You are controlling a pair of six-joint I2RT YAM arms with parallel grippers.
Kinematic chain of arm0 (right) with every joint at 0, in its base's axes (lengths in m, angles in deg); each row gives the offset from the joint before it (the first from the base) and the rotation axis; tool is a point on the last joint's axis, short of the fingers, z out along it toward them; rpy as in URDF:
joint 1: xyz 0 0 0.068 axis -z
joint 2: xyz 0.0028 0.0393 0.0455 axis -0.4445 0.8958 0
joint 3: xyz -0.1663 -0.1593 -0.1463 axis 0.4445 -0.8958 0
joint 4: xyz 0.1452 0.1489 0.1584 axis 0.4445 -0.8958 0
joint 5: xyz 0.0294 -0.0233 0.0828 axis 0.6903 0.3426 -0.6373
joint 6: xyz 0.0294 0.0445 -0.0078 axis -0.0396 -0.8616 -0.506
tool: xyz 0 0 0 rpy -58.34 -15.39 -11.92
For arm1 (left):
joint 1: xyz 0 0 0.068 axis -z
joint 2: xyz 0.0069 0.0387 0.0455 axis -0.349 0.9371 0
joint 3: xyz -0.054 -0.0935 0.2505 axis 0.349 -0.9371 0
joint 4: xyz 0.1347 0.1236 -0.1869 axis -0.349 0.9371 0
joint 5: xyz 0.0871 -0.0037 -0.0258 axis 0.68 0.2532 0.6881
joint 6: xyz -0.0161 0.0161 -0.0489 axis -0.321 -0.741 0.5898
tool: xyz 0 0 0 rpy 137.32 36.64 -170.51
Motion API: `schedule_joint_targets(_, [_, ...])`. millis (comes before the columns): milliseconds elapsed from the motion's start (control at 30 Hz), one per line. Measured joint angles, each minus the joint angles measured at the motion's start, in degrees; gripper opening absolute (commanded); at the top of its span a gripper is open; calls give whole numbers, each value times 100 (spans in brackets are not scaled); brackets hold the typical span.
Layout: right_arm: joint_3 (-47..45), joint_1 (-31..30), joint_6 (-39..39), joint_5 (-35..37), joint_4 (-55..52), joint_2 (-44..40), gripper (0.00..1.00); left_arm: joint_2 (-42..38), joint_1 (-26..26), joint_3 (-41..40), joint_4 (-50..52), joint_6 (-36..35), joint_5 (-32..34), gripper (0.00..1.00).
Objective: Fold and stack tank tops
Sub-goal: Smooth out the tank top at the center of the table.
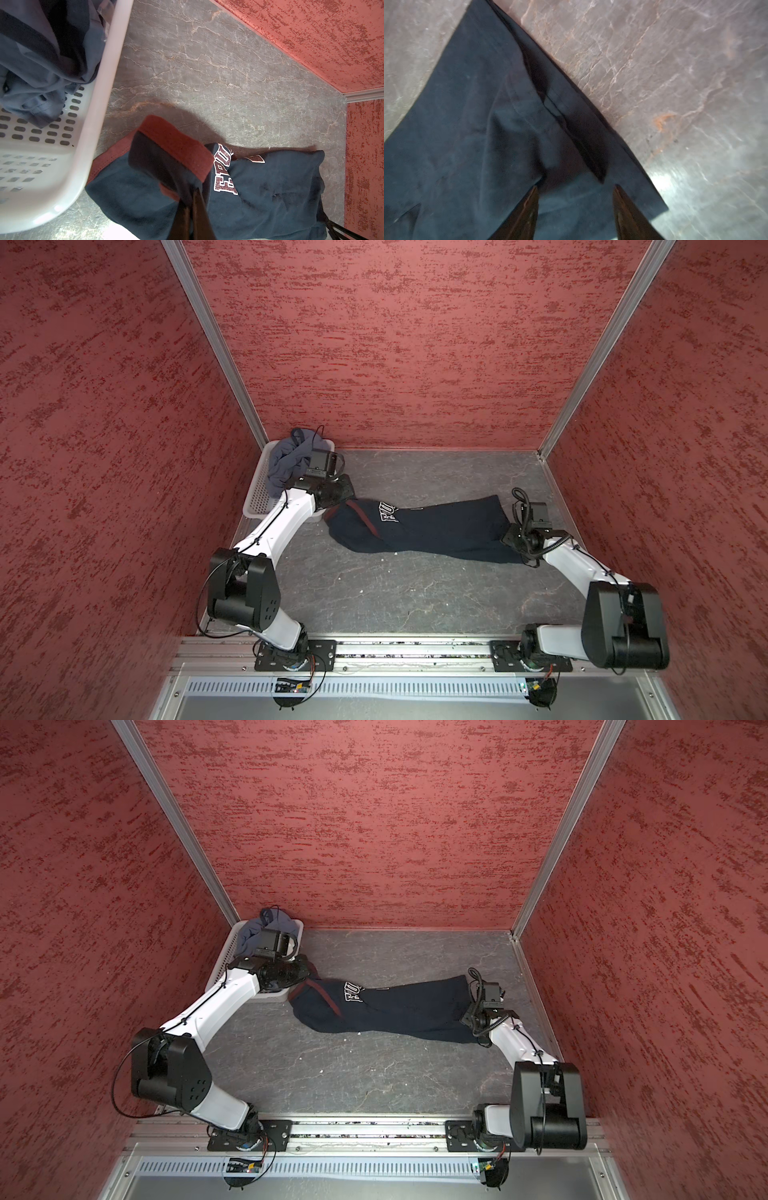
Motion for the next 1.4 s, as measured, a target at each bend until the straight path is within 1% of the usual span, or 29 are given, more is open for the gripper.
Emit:
schedule_joint_targets(33, [0,17,-13,-26,61,92,52,0,0,-2,0,0,0,0])
schedule_joint_targets(200, [0,28,-35,-94,227,282,46,0,2,-28,-2,0,0,0])
schedule_joint_targets(300, [0,28,-35,-96,291,297,37,0,2,-33,-4,0,2,0])
schedule_joint_targets(367, [0,28,-26,-101,319,304,29,0,2,-33,-4,9,4,0])
schedule_joint_targets(433, [0,28,-17,-103,321,306,19,0,2,-39,-26,42,7,0])
schedule_joint_targets(500, [0,28,-28,-107,315,284,5,-13,4,-72,-85,68,11,0])
schedule_joint_targets(533, [0,28,7,-98,306,247,1,-35,7,-96,-107,87,13,0])
schedule_joint_targets(633, [9,28,-20,-68,188,-46,0,-190,11,-197,-133,131,15,0])
schedule_joint_targets(767, [249,28,-11,129,-291,-957,0,-728,22,-363,-151,192,39,0])
schedule_joint_targets(933, [1021,28,-7,737,-1067,-2406,0,-1853,37,-516,-188,267,94,0])
schedule_joint_targets(1067, [1705,28,-9,1222,-1661,-3456,0,-2983,48,-667,-142,352,197,0])
schedule_joint_targets(1200, [2256,28,-31,1491,-2085,-4207,0,-4070,107,-691,-55,457,363,0])
schedule_joint_targets(1300, [2559,28,-31,1574,-2157,-4406,0,-4371,131,-535,-31,505,396,0])
schedule_joint_targets(1333, [2603,28,-28,1567,-2142,-4343,0,-4317,131,-442,-33,527,393,0])
schedule_joint_targets(1400, [2588,28,-24,1513,-2100,-3976,0,-3853,131,-210,24,544,358,1])
